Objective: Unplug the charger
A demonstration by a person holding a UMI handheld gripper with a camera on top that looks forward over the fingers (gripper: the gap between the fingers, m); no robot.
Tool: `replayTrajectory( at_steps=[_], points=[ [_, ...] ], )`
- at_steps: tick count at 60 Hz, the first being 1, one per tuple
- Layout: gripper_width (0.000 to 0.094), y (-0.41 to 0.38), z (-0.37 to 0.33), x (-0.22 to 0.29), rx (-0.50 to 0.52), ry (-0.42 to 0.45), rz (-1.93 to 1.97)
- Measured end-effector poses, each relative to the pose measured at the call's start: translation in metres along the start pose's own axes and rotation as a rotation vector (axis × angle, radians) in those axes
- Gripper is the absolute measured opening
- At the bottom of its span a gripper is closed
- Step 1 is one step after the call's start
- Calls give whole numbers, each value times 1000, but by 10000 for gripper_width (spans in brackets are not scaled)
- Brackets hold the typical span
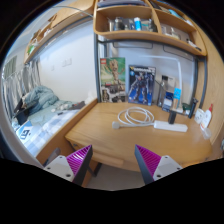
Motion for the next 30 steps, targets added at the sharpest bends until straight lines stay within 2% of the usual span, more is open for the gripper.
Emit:
replayTrajectory(
  at_steps=[5,14,21,30],
  points=[
    [851,20,2,-12,-56,-46,23],
    [851,103,44,-22,-176,-96,101],
    [833,160,67,-7,-261,-86,140],
    [830,219,115,33,-316,-54,146]
  ],
)
Point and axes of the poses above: the point between the fingertips, and its own axes, seen from behind it with the camera up: y to the right, x up, z forward, the way the camera looks, the point moved 10 cm from there along -z, backward, against the way the camera looks, and after that the axes turned 11 degrees about z, right-handed, at the moved point
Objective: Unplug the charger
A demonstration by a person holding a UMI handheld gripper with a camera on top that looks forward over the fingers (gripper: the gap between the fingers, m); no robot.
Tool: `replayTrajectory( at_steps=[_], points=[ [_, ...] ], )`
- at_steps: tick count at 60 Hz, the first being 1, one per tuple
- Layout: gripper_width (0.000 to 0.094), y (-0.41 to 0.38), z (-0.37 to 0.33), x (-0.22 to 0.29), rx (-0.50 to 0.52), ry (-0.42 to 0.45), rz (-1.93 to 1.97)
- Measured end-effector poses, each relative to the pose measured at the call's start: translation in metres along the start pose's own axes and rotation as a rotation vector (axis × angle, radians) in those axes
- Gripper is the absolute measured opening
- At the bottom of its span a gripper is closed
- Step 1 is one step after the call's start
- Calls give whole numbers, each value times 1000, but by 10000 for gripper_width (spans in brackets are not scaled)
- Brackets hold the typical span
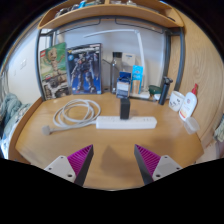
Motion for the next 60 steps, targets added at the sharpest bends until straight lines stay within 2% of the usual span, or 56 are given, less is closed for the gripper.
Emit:
replayTrajectory(
  at_steps=[12,16,19,20,25,27,37,43,45,49,52,55,60],
  points=[
    [820,14,77,65,14,50,2],
    [772,15,98,81,29,68,0],
    [701,15,113,88,33,79,-13],
    [726,15,118,89,35,79,-17],
    [346,18,135,92,33,73,-27],
    [220,22,139,95,14,93,-46],
    [157,21,138,95,32,98,-37],
    [113,22,135,115,59,42,14],
    [111,23,123,145,75,102,37],
    [111,41,83,247,43,334,29],
    [109,57,45,299,33,452,39],
    [110,77,24,332,13,475,65],
    [109,117,10,342,-39,385,92]
  ],
)
Point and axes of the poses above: the point between the fingertips, and its own axes, seen from behind it with the camera up: y to the right, x up, z forward, the way the camera looks, the point moved 10 cm from there along -z, backward, against the way the camera looks, and after that the axes turned 11 degrees about z, right-handed, at the moved point
